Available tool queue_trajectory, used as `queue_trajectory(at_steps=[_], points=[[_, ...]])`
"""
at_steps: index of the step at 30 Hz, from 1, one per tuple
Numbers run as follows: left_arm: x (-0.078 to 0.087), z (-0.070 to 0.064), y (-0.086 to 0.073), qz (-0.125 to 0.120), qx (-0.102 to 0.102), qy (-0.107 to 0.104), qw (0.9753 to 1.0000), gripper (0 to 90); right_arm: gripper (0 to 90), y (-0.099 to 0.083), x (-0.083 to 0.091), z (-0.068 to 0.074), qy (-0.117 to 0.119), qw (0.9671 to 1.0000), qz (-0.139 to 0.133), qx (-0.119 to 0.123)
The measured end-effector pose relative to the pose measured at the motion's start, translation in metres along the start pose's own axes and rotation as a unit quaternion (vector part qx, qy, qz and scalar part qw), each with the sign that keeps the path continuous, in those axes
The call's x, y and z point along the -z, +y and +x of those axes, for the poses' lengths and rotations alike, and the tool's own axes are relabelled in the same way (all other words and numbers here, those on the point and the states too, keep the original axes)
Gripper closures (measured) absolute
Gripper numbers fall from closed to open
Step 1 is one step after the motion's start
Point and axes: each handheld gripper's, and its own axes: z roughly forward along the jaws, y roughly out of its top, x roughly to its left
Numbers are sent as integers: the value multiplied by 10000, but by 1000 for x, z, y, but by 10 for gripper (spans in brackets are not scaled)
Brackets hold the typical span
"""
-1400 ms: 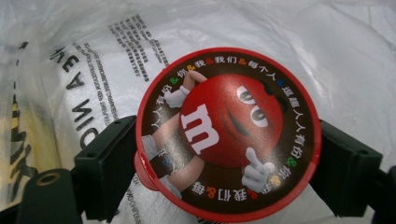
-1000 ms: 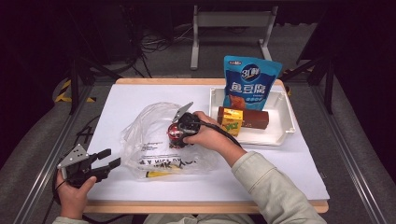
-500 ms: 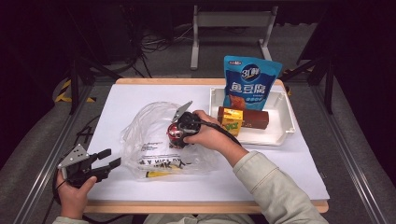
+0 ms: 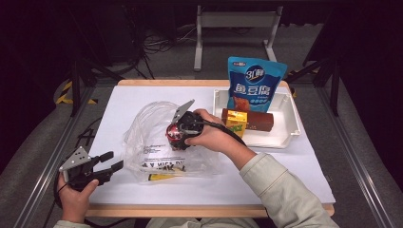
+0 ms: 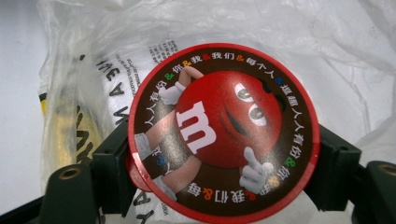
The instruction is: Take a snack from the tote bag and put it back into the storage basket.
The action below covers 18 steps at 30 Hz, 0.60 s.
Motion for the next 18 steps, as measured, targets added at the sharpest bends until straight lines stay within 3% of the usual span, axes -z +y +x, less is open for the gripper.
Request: queue_trajectory(at_steps=[18], points=[[0, 0, 0, 15, 27, 21, 10000, 407, 253, 12, 30, 3, -60, 9992, -354, 187]])
